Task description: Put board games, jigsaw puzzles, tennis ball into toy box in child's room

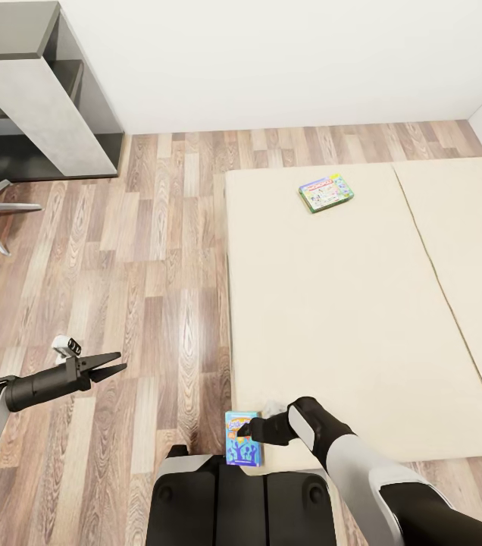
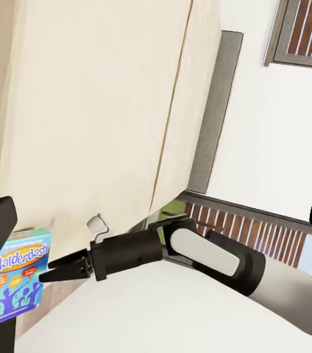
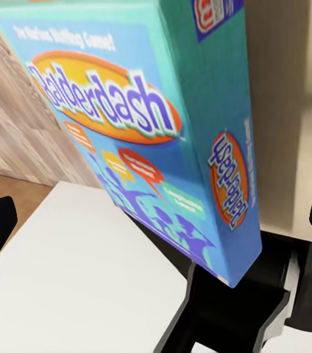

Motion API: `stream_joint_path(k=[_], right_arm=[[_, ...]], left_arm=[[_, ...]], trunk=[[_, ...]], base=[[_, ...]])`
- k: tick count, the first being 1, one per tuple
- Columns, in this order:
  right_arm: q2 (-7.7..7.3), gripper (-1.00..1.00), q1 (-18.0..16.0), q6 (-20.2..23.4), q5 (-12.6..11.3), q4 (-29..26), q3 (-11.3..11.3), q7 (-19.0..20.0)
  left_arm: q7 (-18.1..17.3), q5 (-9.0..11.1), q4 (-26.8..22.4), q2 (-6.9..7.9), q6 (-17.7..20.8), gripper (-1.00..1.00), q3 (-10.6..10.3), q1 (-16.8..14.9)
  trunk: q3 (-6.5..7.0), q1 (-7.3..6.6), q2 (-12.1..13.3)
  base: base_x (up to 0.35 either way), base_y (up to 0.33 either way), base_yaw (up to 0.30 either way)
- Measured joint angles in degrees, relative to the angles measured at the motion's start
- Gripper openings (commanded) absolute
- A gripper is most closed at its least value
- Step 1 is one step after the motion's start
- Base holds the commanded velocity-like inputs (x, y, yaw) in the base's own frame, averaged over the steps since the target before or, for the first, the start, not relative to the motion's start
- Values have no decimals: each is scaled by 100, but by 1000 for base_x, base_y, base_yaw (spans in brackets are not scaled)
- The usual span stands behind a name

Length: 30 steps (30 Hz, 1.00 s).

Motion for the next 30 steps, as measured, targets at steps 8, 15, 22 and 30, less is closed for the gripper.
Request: stream_joint_path(k=[8, 15, 22, 30], right_arm=[[0, 100, 0, 27, 2, -3, 0, -4], [0, 100, 0, 29, 2, -2, 0, -5], [0, 100, 0, 29, 2, -3, 0, -5], [0, 100, 1, 29, 2, -1, 0, -6]], left_arm=[[-4, 0, 0, 0, -3, 100, 5, 0], [-5, 0, 0, 14, -2, 100, 6, 0], [-5, 0, 0, 17, 1, 100, 7, 0], [-5, 0, 0, 18, 0, 100, 34, 2]], trunk=[[0, 0, 0], [0, 0, 0], [0, 0, 0], [0, 0, 0]], base=[[0, 0, 0], [0, 0, 0], [0, 0, 0], [0, 0, 0]])
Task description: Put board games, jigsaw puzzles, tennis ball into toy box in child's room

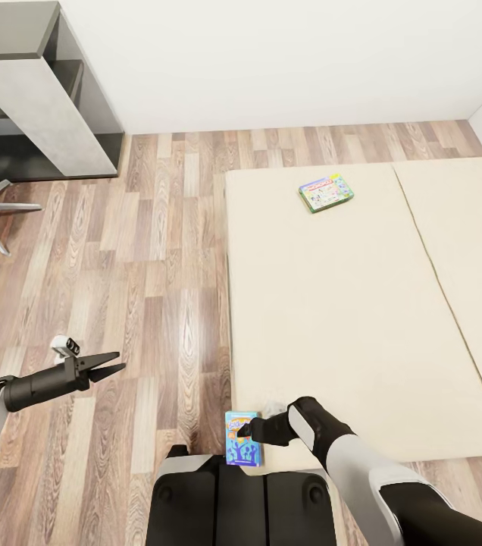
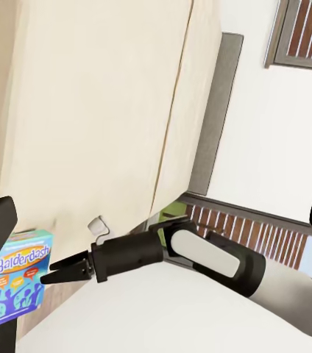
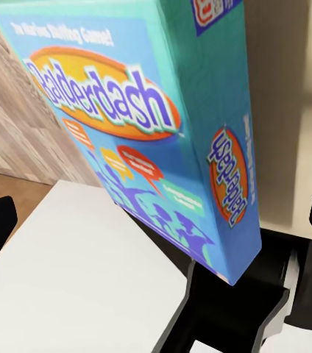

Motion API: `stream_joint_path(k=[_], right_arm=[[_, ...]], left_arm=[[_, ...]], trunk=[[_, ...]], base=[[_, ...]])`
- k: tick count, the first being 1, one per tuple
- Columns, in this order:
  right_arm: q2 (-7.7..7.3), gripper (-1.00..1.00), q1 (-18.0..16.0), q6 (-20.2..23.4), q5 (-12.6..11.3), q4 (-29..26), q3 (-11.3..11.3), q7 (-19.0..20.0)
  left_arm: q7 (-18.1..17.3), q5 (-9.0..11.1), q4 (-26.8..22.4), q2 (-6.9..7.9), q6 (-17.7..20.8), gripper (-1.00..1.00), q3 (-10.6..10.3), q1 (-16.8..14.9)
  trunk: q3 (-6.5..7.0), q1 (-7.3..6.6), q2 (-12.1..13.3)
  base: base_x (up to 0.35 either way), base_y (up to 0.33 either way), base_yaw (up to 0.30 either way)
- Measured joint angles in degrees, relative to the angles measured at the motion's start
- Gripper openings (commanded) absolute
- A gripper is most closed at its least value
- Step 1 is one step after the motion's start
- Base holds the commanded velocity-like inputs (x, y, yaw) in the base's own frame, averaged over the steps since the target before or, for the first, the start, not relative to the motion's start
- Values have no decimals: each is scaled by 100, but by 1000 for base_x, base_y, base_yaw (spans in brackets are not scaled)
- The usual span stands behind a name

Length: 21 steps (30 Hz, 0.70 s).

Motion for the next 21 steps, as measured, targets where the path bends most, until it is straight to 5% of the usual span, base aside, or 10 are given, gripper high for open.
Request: stream_joint_path(k=[21], right_arm=[[0, 100, -1, 0, -7, 0, 0, -8]], left_arm=[[0, 0, 0, 0, 1, 100, 15, 1]], trunk=[[0, 0, 0]], base=[[0, 0, 0]])
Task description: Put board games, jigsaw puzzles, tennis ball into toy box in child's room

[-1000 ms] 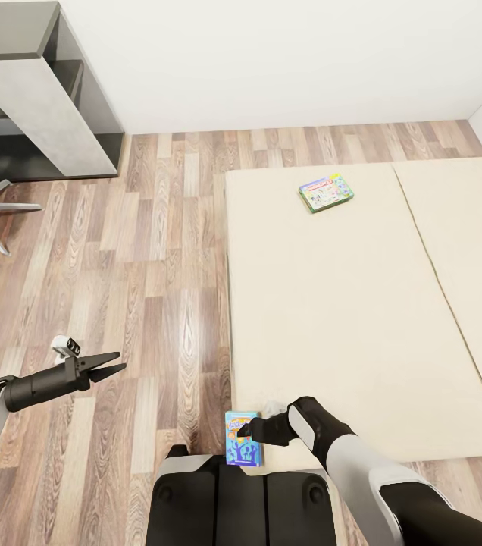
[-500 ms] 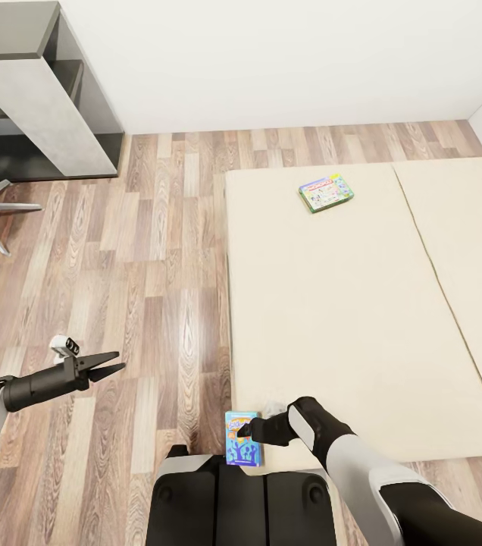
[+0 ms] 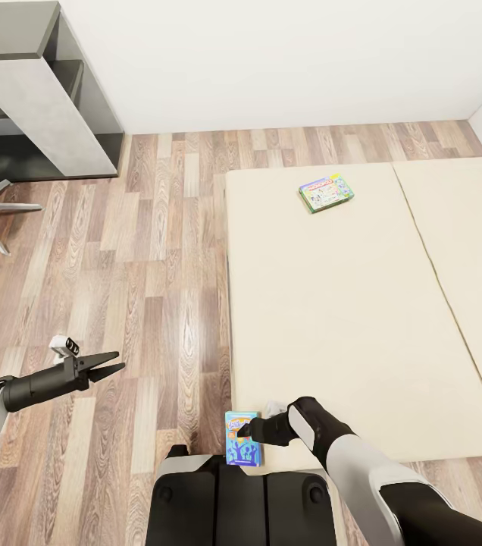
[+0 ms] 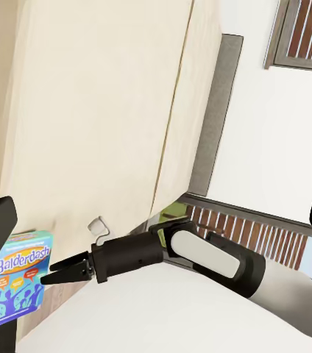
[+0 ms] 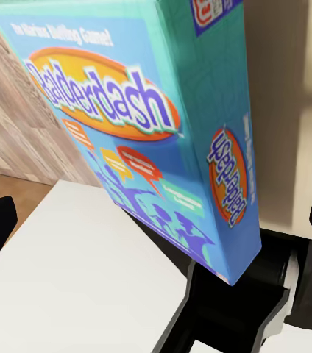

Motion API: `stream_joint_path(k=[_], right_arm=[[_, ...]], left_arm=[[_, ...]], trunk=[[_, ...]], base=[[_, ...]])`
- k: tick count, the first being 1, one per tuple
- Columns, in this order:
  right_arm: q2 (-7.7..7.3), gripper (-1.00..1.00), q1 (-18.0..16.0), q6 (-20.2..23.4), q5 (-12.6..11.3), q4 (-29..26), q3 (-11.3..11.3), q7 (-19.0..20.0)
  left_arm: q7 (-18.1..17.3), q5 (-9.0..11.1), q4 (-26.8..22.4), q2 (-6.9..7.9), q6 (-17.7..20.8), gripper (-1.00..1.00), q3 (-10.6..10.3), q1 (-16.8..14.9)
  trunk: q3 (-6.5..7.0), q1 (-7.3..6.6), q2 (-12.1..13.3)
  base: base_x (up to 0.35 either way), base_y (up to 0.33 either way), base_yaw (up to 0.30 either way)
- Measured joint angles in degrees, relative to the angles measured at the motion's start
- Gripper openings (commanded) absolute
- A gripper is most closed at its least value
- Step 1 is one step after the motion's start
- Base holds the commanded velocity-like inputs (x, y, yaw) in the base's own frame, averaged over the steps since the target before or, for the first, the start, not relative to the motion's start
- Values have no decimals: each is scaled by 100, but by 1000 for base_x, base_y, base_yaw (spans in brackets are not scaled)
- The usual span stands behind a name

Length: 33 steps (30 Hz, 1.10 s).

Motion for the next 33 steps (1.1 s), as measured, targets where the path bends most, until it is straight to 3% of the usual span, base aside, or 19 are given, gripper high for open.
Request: stream_joint_path(k=[10, 33], right_arm=[[0, 100, 0, 1, -19, 1, 0, -63], [0, 100, 1, 2, -74, 1, 0, -250]], left_arm=[[0, 0, 0, 0, 0, 100, 0, 1], [0, 1, 0, 0, 0, 100, 0, 4]], trunk=[[23, 0, 0], [231, 0, 0]], base=[[0, 0, 0], [0, 0, 0]])
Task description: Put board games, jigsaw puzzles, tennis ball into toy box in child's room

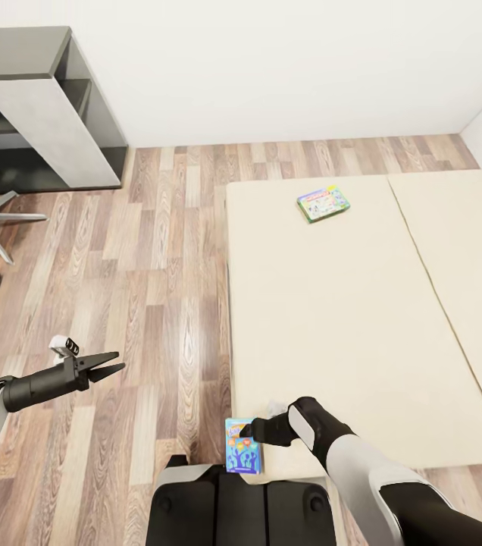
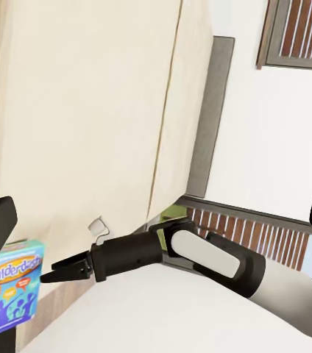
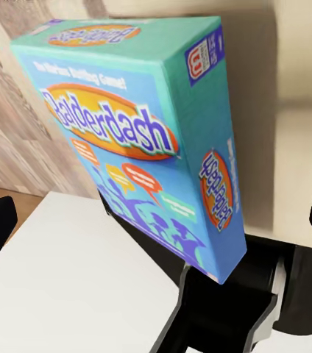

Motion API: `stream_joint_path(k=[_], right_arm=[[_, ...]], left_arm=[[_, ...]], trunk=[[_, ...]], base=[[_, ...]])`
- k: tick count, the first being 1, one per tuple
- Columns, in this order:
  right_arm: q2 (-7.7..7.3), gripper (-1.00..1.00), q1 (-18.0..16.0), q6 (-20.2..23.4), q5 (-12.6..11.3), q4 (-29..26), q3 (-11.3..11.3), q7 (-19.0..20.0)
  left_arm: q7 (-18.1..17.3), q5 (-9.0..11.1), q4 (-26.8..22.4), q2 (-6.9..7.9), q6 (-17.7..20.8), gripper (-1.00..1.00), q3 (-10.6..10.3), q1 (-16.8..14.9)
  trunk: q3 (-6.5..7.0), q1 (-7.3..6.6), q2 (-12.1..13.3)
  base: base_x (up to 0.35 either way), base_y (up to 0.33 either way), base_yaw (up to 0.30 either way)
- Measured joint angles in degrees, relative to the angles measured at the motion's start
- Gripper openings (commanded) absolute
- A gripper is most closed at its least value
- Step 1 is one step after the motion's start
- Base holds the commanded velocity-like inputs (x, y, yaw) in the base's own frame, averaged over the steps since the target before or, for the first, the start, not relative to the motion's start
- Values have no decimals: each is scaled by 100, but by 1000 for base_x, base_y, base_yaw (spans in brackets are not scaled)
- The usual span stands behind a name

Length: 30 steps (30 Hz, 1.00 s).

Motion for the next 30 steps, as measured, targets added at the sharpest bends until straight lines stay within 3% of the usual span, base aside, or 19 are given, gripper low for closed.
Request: stream_joint_path(k=[30], right_arm=[[0, 100, 0, -7, 5, 0, 0, -36]], left_arm=[[0, 0, 0, 0, -1, 100, 0, 0]], trunk=[[223, 1, 0]], base=[[0, 0, 114]])
